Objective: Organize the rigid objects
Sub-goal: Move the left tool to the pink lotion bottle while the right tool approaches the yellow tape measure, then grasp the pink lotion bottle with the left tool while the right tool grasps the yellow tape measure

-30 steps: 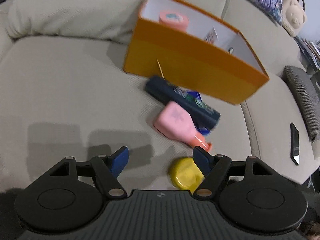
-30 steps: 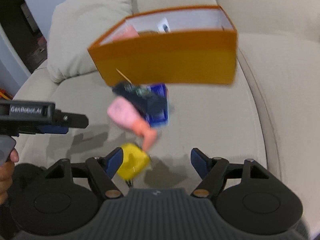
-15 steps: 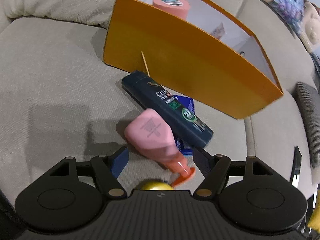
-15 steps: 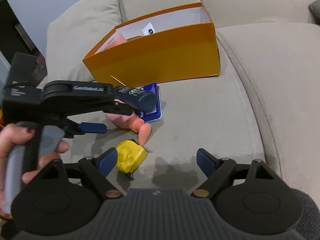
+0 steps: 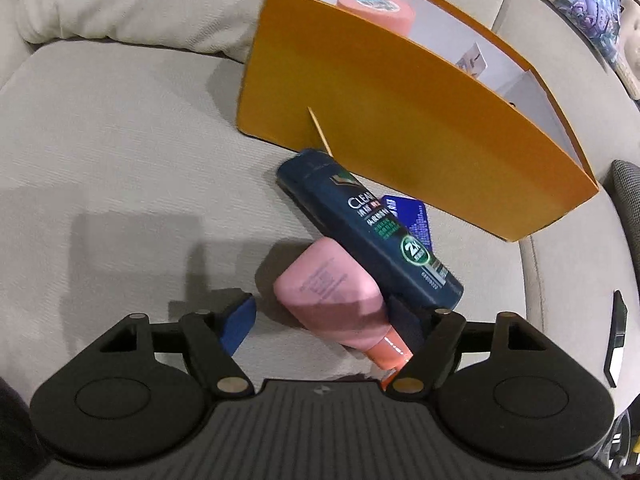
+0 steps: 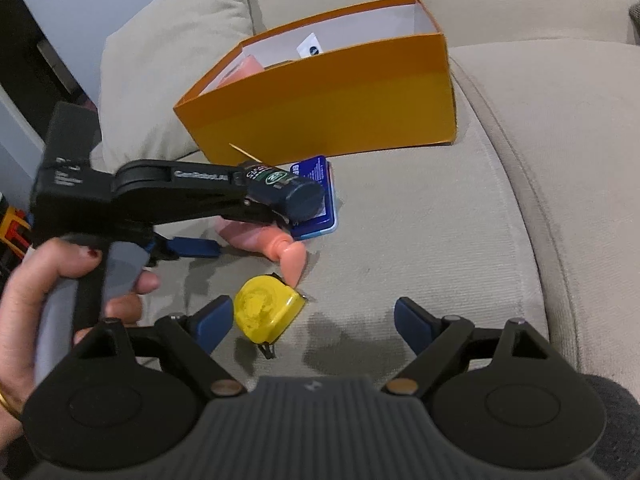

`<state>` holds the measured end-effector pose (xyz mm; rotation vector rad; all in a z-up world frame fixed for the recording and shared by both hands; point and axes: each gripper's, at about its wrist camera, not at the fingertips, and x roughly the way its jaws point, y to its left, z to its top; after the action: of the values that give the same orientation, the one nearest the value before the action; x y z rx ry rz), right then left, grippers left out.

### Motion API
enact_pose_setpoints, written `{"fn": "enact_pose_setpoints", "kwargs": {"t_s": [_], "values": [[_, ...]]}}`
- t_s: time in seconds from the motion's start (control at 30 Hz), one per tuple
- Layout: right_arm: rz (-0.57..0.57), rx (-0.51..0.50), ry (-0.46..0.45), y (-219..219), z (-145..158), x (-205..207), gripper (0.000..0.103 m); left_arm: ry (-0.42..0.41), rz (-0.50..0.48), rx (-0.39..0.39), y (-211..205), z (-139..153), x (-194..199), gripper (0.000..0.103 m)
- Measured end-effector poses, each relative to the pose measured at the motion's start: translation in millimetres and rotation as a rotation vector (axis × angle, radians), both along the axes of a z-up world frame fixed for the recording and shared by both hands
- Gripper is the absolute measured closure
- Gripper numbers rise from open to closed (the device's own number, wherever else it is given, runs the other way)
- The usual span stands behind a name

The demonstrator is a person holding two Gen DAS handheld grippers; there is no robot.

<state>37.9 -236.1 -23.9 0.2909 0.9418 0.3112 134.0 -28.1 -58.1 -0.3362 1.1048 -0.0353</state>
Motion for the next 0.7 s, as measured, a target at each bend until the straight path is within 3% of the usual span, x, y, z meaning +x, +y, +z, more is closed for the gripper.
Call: {"fn": "enact_pose_setpoints", "kwargs": {"t_s": [0.2,0.43,0.7], "values": [[0.174,-0.078,0.002,39.5,-9.2,12.9,0.015,0.014,0.007,-0.02,11.4,2.0,-3.1,0.01],[0.417,-0.316,-0.087,98.2,-34.9,26.1,0.022,0.055,0.025,-0.045,9.8,-2.1,9.9,0.01],[0.466,-0.368,-0.13,103.3,-50.6,34.3,0.037,0.084,0.056,-0.102,16.2,-8.8,13.1,0.01]]}}
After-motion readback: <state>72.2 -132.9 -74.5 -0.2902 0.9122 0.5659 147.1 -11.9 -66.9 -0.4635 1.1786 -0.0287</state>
